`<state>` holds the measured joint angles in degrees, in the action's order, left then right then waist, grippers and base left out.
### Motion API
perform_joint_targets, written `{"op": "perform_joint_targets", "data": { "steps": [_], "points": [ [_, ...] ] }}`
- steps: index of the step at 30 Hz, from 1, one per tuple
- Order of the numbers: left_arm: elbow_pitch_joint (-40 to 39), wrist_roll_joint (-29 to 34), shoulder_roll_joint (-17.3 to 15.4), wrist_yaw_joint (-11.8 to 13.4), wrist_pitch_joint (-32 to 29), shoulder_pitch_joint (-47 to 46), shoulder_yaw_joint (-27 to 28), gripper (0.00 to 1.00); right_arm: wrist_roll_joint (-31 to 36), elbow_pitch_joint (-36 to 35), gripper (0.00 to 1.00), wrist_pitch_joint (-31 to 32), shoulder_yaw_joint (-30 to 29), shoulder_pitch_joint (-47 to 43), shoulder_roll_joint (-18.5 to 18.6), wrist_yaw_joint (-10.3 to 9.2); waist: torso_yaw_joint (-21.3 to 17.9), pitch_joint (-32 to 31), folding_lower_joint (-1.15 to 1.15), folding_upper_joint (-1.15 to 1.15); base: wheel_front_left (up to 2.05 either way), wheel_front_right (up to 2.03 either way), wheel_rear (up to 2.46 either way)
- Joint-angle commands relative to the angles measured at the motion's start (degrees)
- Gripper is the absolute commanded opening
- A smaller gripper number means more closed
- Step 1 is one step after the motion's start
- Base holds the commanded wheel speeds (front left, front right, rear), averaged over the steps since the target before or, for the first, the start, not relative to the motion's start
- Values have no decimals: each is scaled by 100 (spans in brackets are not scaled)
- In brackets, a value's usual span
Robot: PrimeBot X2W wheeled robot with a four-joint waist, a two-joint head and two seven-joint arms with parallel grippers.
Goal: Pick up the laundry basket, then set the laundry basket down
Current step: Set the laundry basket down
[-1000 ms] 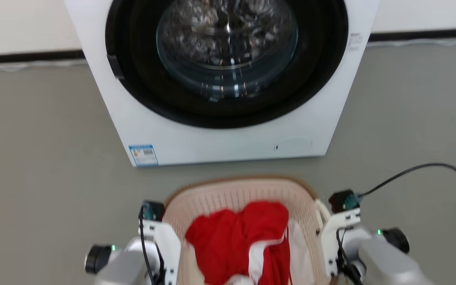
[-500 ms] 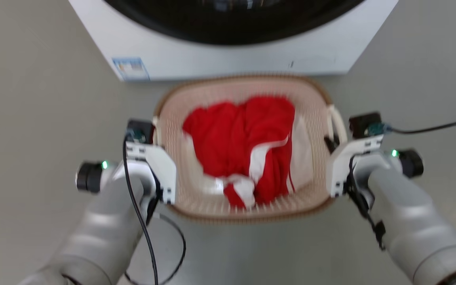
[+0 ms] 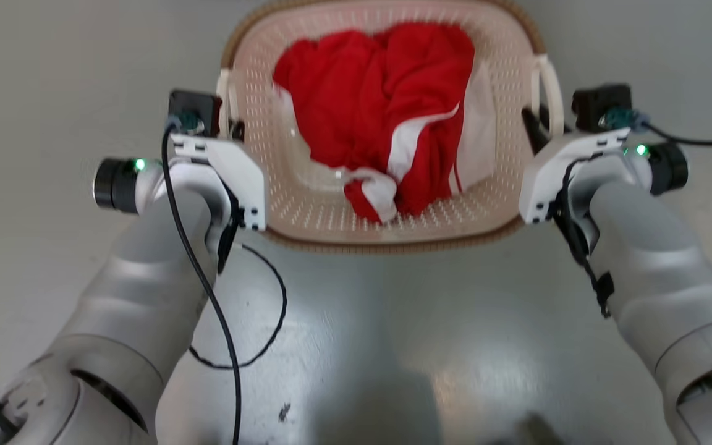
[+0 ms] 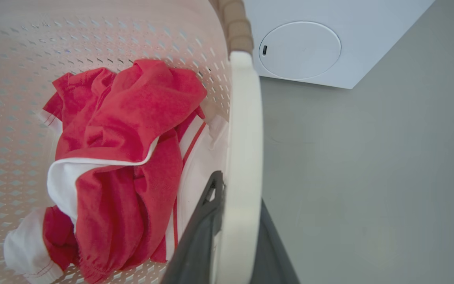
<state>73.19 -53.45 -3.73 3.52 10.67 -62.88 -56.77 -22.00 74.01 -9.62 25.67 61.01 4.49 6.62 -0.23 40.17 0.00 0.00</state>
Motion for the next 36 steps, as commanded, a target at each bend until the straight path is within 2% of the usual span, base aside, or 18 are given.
{"op": "perform_joint_targets", "data": {
  "steps": [1,16,36],
  "points": [
    [-31,30,-105,20,66,-256,86,0,144,-55,0,-132,11,7,-161,87,-14,384,0,0,0,0,0],
    [40,75,-180,-17,-91,-742,8,0,400,-13,0,-123,-471,412,-161,87,-78,1009,0,0,0,0,0],
    [67,58,-201,-8,-172,-873,-60,0,479,-7,0,-124,-642,362,-161,87,-86,1229,0,0,0,0,0]
  ]
}}
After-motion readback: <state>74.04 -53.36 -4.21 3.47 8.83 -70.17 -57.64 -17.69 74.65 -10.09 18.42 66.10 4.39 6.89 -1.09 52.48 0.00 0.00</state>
